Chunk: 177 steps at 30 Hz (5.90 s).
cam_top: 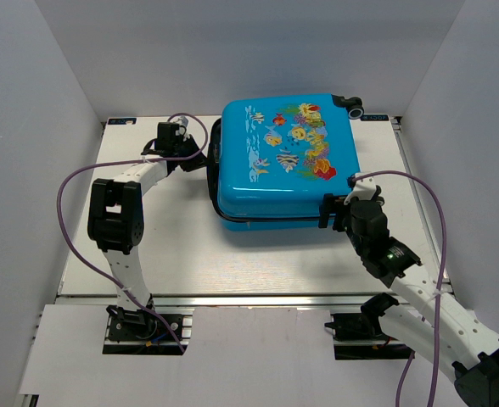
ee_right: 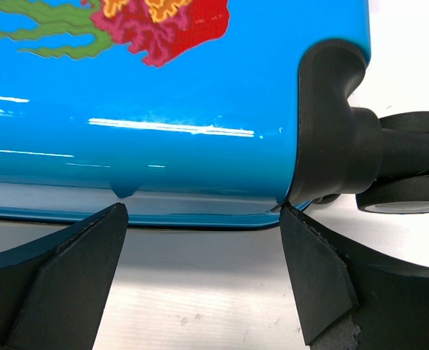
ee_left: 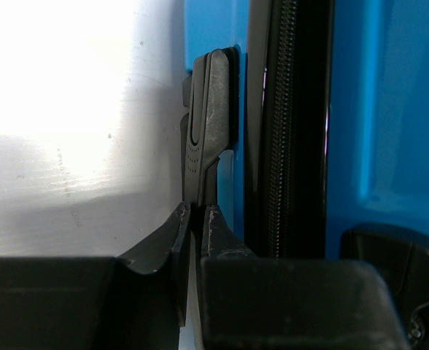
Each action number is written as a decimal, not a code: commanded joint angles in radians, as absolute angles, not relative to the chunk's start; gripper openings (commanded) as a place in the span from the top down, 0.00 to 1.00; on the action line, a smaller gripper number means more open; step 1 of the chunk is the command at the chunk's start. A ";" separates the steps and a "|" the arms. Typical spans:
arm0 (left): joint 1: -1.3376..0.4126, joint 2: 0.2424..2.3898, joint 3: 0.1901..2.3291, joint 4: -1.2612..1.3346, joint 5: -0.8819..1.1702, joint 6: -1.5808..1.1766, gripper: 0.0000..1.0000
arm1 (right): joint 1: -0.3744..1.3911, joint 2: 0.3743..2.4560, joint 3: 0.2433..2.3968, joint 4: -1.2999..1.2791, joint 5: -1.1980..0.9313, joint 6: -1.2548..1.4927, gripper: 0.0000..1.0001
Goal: Pack the luggage
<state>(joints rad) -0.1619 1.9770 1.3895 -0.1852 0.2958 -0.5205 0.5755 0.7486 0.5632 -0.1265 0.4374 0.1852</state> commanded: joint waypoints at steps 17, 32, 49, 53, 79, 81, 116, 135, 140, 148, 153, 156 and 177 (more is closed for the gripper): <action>-0.020 2.332 1.693 -0.606 0.150 -0.351 1.00 | 0.574 0.626 0.869 -0.741 0.686 0.303 0.11; -0.002 2.384 1.825 -0.683 0.081 -0.290 1.00 | 0.512 1.021 1.074 -0.876 0.552 0.124 0.11; 0.008 2.416 1.859 -0.643 0.152 -0.324 1.00 | 0.298 1.196 0.960 -0.491 0.439 0.005 0.34; 0.008 2.424 1.856 -0.629 0.170 -0.325 1.00 | 0.284 1.250 1.037 -0.525 0.407 0.003 0.78; 0.008 2.439 1.867 -0.634 0.160 -0.316 1.00 | 0.345 1.083 1.138 -0.622 0.517 0.083 0.11; 0.008 2.434 1.862 -0.635 0.146 -0.311 1.00 | 0.337 1.052 1.118 -0.699 0.532 0.150 0.11; 0.035 2.496 1.934 -0.673 0.133 -0.245 1.00 | 0.173 0.957 0.610 0.309 0.057 -0.215 0.95; 0.035 2.493 1.901 -0.634 0.215 -0.230 1.00 | 0.296 1.066 0.764 0.279 -0.339 -0.200 1.00; 0.035 2.493 1.893 -0.629 0.238 -0.216 1.00 | 0.324 1.173 0.701 0.469 -0.400 -0.147 1.00; 0.035 2.491 1.890 -0.629 0.255 -0.206 1.00 | 0.373 1.126 0.733 0.598 -0.247 -0.179 1.00; 0.022 2.428 1.844 -0.581 0.319 -0.190 1.00 | 0.406 0.959 0.813 0.522 -0.117 -0.316 1.00; -0.001 2.379 1.841 -0.580 0.313 -0.157 1.00 | 0.428 0.916 0.851 0.468 -0.135 -0.348 1.00; 0.026 2.302 1.677 -0.459 0.425 -0.159 1.00 | 0.286 1.361 1.218 -0.187 0.217 0.382 0.13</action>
